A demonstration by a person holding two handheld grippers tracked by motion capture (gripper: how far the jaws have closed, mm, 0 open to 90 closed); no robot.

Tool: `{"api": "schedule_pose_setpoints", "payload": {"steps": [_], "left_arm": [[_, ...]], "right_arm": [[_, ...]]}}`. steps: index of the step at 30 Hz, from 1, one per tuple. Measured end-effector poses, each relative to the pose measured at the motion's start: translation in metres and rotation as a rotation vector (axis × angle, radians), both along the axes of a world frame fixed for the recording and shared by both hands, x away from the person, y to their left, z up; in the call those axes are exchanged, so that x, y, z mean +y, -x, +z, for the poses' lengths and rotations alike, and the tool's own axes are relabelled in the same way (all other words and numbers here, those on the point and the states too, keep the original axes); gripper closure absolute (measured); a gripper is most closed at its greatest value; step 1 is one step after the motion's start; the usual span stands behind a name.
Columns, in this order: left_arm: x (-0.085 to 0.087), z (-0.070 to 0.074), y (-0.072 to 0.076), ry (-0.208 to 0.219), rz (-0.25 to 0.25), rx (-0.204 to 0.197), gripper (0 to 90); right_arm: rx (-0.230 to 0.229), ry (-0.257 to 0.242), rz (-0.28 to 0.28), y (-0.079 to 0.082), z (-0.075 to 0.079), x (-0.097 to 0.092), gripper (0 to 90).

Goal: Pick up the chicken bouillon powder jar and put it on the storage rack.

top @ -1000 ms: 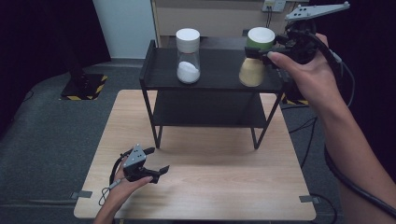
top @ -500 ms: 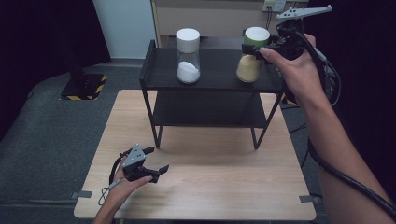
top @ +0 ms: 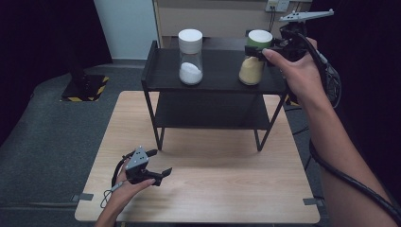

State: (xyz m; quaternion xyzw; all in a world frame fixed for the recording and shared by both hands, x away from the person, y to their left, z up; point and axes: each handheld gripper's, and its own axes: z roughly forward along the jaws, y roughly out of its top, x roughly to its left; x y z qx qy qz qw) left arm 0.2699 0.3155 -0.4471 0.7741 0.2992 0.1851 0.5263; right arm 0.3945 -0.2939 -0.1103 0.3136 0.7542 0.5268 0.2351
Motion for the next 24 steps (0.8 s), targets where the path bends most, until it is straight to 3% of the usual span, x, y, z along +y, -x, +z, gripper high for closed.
{"api": "schedule_pose_setpoints", "payload": {"steps": [10,17,24], "left_arm": [[-0.001,0.0,0.0,-0.004,-0.005,0.0,3.9],[-0.001,0.0,0.0,-0.005,-0.003,-0.001,3.9],[-0.004,0.0,0.0,-0.011,-0.005,0.001,3.9]], "right_arm": [[-0.002,0.001,0.002,0.0,-0.002,0.0,32.9],[-0.013,0.041,-0.016,0.005,0.001,0.001,9.0],[-0.03,0.068,0.002,0.026,0.002,-0.01,5.1]]}}
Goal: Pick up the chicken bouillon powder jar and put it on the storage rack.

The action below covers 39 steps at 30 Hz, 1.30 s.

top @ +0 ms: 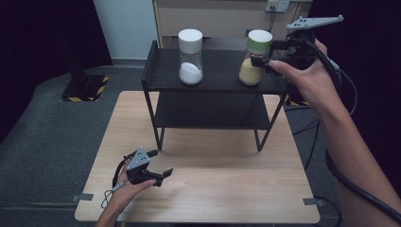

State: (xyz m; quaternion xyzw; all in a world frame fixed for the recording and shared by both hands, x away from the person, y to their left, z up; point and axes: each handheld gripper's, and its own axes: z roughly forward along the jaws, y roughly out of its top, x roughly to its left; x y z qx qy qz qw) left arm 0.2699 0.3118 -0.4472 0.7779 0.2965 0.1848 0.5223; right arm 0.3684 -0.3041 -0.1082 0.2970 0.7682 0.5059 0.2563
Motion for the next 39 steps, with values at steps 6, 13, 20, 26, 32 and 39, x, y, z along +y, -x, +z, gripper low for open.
{"api": "schedule_pose_setpoints", "payload": {"steps": [6,13,20,26,32,39], "left_arm": [[-0.002,0.0,0.001,-0.002,0.0,-0.002,3.8],[-0.002,0.0,0.001,-0.011,0.003,0.002,3.8],[-0.002,0.0,0.003,-0.005,0.008,-0.003,3.7],[-0.001,-0.002,0.002,0.004,0.01,0.005,3.7],[-0.003,-0.003,0.002,-0.003,0.006,0.01,3.6],[-0.004,-0.004,0.002,-0.013,0.006,0.011,3.6]], "right_arm": [[-0.002,0.005,0.01,0.016,-0.007,-0.009,3.1],[-0.01,-0.024,0.039,0.036,-0.026,-0.016,3.1],[-0.022,0.011,0.058,0.056,-0.05,-0.013,2.7],[-0.031,-0.003,0.084,0.072,-0.08,-0.014,2.9],[-0.025,-0.021,0.092,0.082,-0.111,-0.017,3.0],[-0.023,-0.031,0.1,0.091,-0.142,-0.024,1.7]]}}
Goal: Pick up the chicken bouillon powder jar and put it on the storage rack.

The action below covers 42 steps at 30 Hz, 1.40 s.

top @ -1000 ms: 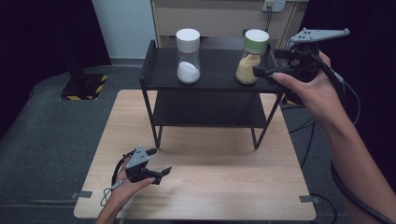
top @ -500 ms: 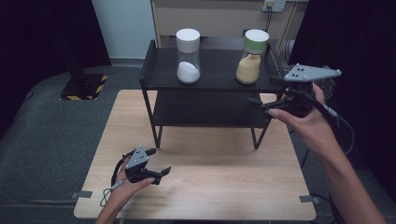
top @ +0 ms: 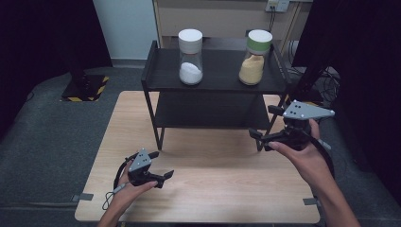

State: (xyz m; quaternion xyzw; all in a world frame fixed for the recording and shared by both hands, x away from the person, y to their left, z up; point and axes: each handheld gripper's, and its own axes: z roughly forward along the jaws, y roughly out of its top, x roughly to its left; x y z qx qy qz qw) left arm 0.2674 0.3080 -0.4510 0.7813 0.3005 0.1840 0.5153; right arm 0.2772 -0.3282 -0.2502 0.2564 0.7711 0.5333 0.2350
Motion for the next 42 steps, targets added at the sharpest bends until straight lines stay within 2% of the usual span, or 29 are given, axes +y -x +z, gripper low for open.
{"api": "schedule_pose_setpoints", "payload": {"steps": [13,23,33,42], "left_arm": [[-0.001,-0.001,0.0,-0.006,0.001,0.003,3.1],[-0.001,0.0,0.001,-0.005,0.004,0.0,3.1],[-0.002,0.0,0.002,-0.002,0.004,0.0,3.1],[-0.002,0.0,0.003,0.0,0.007,-0.005,3.1]], "right_arm": [[0.03,-0.038,-0.025,0.005,-0.056,-0.01,1.9],[0.037,-0.036,-0.06,0.01,-0.097,-0.01,2.2],[0.066,-0.053,-0.109,0.014,-0.132,-0.012,2.7],[0.103,-0.074,-0.167,0.022,-0.174,-0.02,2.6]]}}
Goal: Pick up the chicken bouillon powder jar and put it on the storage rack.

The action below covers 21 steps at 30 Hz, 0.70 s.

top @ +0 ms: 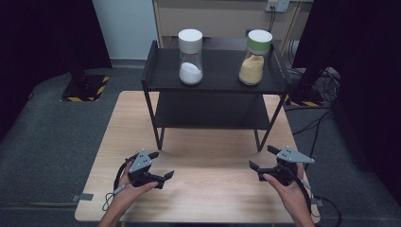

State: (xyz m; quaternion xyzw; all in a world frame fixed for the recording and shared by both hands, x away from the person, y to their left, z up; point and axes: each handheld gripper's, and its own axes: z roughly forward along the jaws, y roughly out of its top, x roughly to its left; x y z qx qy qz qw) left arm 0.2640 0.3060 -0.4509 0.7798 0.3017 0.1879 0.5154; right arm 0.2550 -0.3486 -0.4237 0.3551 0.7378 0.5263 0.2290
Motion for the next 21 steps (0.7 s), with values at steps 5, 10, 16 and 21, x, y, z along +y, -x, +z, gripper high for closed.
{"api": "schedule_pose_setpoints", "payload": {"steps": [5,10,16,21], "left_arm": [[0.0,-0.001,0.0,-0.002,0.001,0.002,3.1],[-0.001,-0.001,0.0,-0.005,0.003,0.003,3.1],[-0.002,-0.002,0.001,-0.009,0.002,0.005,3.1],[-0.003,-0.002,0.002,-0.011,-0.002,0.005,3.1]], "right_arm": [[0.015,-0.01,-0.026,0.003,-0.016,-0.007,3.1],[0.018,0.0,-0.041,0.007,-0.028,-0.009,2.8],[0.021,-0.024,-0.058,0.013,-0.039,-0.008,2.8],[0.021,-0.028,-0.057,0.017,-0.041,-0.007,2.6]]}}
